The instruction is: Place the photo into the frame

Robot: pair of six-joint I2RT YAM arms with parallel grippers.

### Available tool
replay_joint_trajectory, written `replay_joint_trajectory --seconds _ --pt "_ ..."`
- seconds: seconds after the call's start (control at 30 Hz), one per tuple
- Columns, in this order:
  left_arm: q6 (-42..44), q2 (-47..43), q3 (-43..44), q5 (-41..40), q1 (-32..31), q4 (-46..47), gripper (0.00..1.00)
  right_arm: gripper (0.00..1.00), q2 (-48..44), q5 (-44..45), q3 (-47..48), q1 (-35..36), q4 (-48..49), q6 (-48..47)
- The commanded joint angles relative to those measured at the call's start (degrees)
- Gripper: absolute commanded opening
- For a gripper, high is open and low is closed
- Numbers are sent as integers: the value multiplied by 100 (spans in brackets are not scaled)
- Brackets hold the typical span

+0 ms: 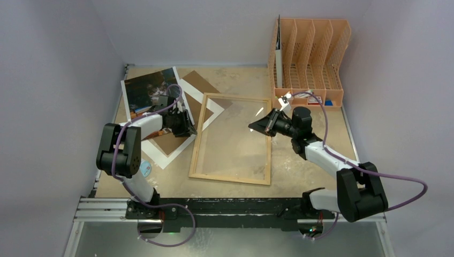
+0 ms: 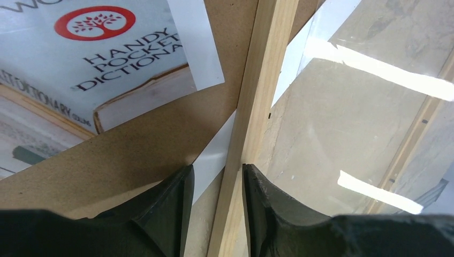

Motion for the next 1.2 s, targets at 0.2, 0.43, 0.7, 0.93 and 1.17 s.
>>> replay_joint_trajectory --seconds 0.2,0.43,0.7,0.93,1.17 --pt "-4 105 170 -235 -47 -185 39 0 72 -321 381 180 874 858" --pt "-31 160 222 -342 -47 -245 38 0 23 -410 637 190 797 1011" --pt "-49 175 261 -452 -49 -280 37 0 181 -316 697 278 1001 1106" --pt "-49 187 300 -629 -47 -358 36 0 554 -323 819 407 766 93" --pt "-155 202 442 -1689 -39 -836 34 6 496 83 113 407 -69 -530"
